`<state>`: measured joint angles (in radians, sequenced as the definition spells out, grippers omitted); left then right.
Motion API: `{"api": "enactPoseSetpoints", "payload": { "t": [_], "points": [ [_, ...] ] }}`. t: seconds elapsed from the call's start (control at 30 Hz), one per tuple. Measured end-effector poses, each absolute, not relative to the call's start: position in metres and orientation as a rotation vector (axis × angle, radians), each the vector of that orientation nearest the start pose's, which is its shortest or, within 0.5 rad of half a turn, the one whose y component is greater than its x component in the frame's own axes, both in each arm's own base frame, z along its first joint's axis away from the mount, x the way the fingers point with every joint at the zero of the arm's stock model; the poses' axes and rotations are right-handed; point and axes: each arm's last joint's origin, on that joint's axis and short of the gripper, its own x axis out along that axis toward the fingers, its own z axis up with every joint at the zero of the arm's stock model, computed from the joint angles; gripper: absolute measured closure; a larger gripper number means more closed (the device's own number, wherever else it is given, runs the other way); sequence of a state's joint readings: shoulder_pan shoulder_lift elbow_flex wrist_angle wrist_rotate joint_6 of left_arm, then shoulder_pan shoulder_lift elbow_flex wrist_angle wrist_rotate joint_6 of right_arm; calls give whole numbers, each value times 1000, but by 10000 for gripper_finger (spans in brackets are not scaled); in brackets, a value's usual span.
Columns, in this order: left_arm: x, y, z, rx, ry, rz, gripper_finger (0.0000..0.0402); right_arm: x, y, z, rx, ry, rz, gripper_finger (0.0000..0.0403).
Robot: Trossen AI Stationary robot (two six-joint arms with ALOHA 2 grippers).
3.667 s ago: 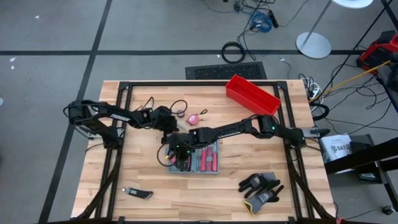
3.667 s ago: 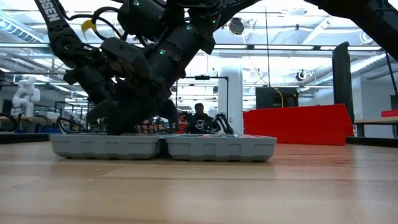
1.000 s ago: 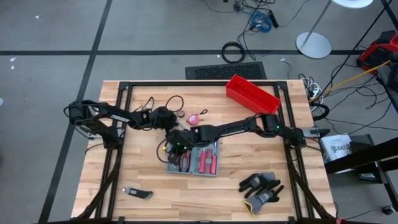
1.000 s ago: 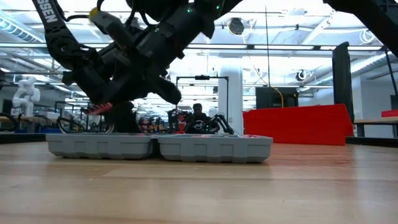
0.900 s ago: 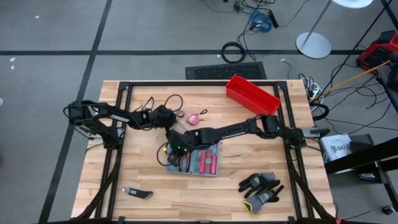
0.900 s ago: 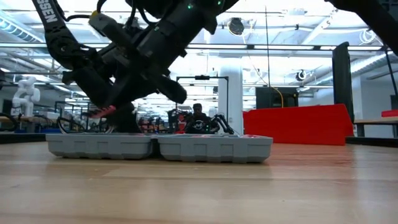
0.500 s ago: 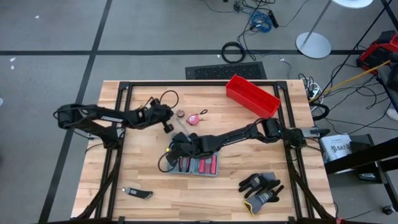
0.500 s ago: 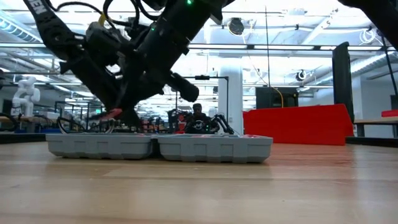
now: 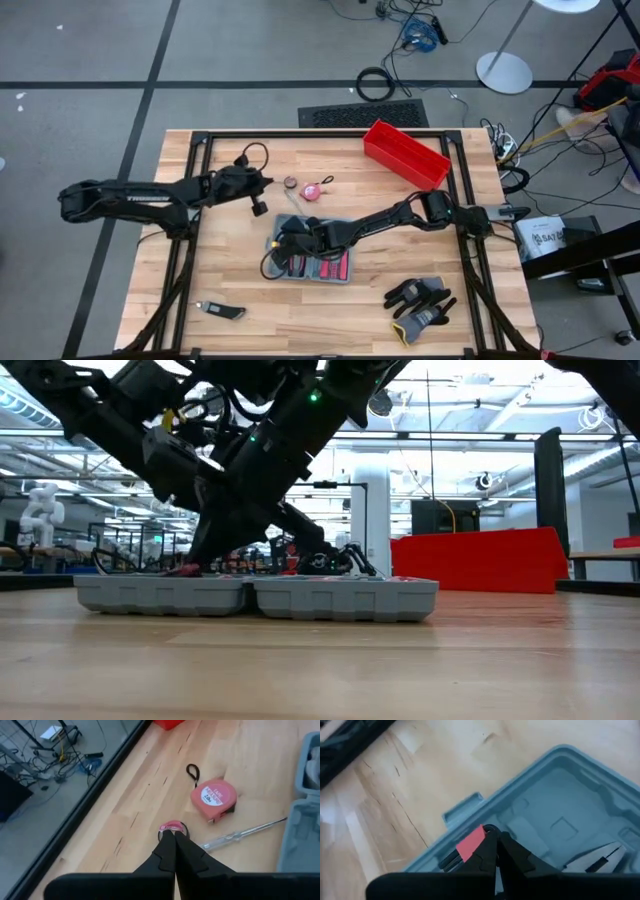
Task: Prefit tool cases
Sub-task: Adjust the hex key on the toolbox
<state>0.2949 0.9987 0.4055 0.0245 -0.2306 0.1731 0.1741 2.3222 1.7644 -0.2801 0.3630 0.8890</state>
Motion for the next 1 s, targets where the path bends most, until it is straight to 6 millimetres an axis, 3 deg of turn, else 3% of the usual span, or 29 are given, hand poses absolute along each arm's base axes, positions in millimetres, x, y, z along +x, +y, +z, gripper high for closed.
{"api": "enactPoseSetpoints", "payload": {
  "t": [0.5, 1.0],
  "points": [
    [172, 54, 176, 104, 775, 377, 402, 501, 77, 140, 593, 667, -470, 403],
    [168, 50, 169, 24, 818, 292, 402, 505, 65, 141, 579, 640, -480, 402]
  ]
}}
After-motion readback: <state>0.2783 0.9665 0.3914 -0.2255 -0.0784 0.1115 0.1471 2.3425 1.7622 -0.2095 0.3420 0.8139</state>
